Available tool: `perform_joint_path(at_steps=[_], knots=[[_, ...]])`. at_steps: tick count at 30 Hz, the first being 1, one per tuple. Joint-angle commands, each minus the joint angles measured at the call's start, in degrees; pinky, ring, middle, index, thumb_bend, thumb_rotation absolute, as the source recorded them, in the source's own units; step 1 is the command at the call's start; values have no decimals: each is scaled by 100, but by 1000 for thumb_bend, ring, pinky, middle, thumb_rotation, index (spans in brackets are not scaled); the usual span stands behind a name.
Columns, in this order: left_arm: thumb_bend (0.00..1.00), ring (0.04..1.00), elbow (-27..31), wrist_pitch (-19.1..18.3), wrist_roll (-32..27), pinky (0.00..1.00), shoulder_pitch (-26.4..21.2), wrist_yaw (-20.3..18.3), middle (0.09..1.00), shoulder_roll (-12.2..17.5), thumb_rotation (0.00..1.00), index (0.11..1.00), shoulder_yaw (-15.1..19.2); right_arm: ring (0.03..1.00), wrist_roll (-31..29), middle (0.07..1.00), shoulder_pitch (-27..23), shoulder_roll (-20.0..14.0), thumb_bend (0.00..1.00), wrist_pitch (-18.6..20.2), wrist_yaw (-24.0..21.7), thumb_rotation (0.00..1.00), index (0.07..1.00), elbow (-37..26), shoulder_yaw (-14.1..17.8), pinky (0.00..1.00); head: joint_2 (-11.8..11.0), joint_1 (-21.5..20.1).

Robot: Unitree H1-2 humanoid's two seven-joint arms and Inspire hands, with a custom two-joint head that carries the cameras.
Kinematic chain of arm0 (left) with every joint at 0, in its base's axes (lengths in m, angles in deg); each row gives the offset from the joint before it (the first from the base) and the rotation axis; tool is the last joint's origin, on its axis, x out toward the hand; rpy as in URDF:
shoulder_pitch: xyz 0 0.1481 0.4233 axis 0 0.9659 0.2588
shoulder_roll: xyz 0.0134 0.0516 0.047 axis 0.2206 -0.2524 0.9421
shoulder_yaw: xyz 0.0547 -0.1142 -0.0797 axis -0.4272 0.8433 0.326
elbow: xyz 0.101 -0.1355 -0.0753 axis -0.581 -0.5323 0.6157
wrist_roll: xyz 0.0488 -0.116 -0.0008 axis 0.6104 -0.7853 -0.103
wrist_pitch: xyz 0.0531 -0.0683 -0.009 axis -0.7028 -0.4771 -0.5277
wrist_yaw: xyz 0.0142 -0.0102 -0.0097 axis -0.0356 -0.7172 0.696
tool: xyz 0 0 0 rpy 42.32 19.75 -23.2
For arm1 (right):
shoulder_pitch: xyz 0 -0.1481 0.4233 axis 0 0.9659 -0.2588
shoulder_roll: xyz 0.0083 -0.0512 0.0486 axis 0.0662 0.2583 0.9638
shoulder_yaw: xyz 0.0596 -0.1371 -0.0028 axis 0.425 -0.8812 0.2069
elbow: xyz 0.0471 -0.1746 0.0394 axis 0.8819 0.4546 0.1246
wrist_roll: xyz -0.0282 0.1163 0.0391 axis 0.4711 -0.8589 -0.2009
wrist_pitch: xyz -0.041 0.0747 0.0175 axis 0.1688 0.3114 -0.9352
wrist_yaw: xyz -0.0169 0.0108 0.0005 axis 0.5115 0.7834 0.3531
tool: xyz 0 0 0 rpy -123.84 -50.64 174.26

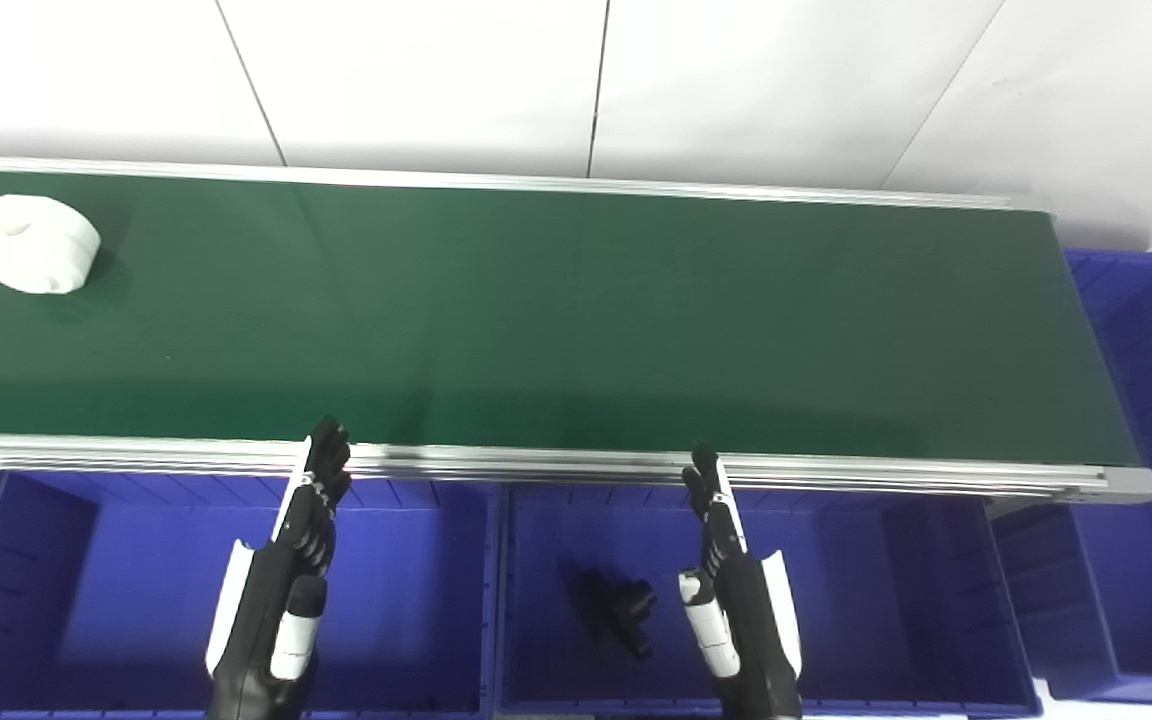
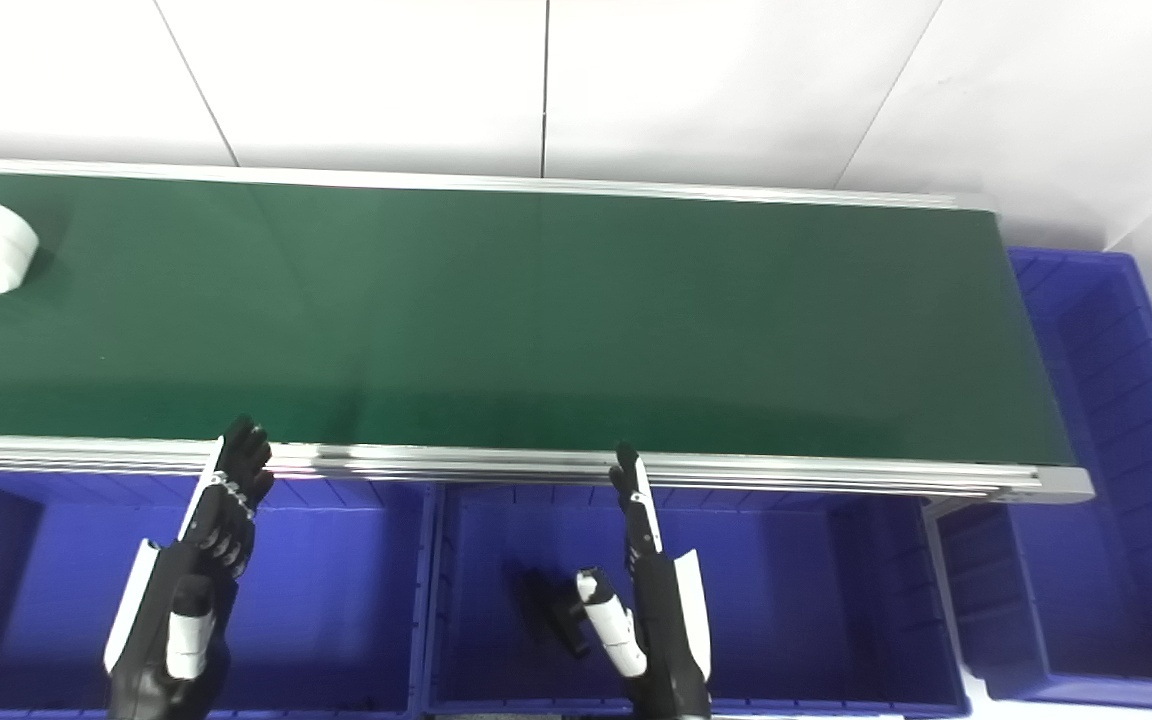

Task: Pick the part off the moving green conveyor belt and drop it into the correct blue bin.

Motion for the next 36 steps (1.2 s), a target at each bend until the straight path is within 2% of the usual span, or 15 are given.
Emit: perform_joint_path(at_steps=[1, 8, 22, 24, 25, 26, 27, 28, 29, 30, 33, 34, 35, 36], knots=[[850, 1000, 117, 62, -51, 1000, 29, 13, 1000, 17, 1000, 1000, -13, 979, 65, 1000, 55, 194, 797, -302, 50, 1000, 1000, -54, -59, 983, 10, 3], [870, 1000, 123, 31, -53, 1000, 25, 13, 1000, 18, 1000, 1000, -8, 967, 120, 1000, 128, 317, 840, -235, 155, 1000, 1000, -115, 8, 977, 19, -17], [872, 1000, 130, 13, -74, 1000, 48, 2, 1000, 3, 1000, 1000, -40, 959, 110, 994, 156, 301, 821, -300, 163, 1000, 1000, -144, 12, 971, -6, 41], [869, 1000, 79, 66, -55, 1000, 46, 14, 1000, -13, 1000, 1000, -47, 957, 92, 993, 147, 284, 821, -344, 168, 1000, 1000, -102, 24, 970, -74, 88], [864, 1000, 20, 117, -33, 1000, 41, 24, 1000, -33, 1000, 1000, -57, 957, 65, 992, 134, 263, 820, -384, 170, 1000, 1000, -52, 37, 970, -194, 233], [860, 1000, -21, 145, -21, 1000, 38, 28, 1000, -45, 1000, 1000, -65, 957, 37, 992, 125, 250, 820, -424, 166, 1000, 1000, -14, 48, 971, -194, 233], [857, 1000, -113, 212, -2, 1000, 31, 32, 1000, -67, 1000, 1000, -83, 959, -5, 992, 102, 217, 819, -481, 175, 1000, 1000, 64, 66, 975, -367, 451], [853, 1000, -177, 260, 9, 1000, 26, 34, 1000, -83, 1000, 1000, -94, 961, -33, 993, 87, 195, 817, -519, 182, 1000, 1000, 118, 77, 978, -367, 451], [851, 1000, -307, 347, 16, 1000, -3, 30, 1000, -103, 1000, 1000, -116, 961, -111, 994, 42, 145, 816, -543, 194, 1000, 1000, 216, 89, 979, -583, 695], [846, 1000, -422, 415, 48, 1000, -34, 40, 1000, -129, 1000, 1000, -135, 972, -171, 998, -1, 97, 822, -555, 214, 1000, 1000, 305, 99, 993, -687, 791], [828, 1000, -710, 664, 302, 1000, -134, 141, 1000, -219, 999, 1000, -165, 980, -258, 1000, -108, -28, 834, -558, 312, 1000, 1000, 519, 123, 1000, -895, 1075], [826, 999, -808, 752, 404, 1000, -169, 187, 1000, -260, 999, 1000, -176, 980, -295, 1000, -147, -74, 837, -558, 342, 1000, 1000, 582, 135, 1000, -1027, 1229], [821, 997, -873, 811, 471, 1000, -191, 220, 1000, -287, 1000, 1000, -184, 982, -322, 1000, -174, -107, 842, -558, 366, 1000, 1000, 621, 137, 1000, -1027, 1229], [819, 996, -954, 876, 537, 1000, -212, 260, 1000, -314, 1000, 1000, -197, 983, -342, 1000, -202, -164, 845, -559, 402, 1000, 1000, 658, 125, 1000, -1159, 1354]])
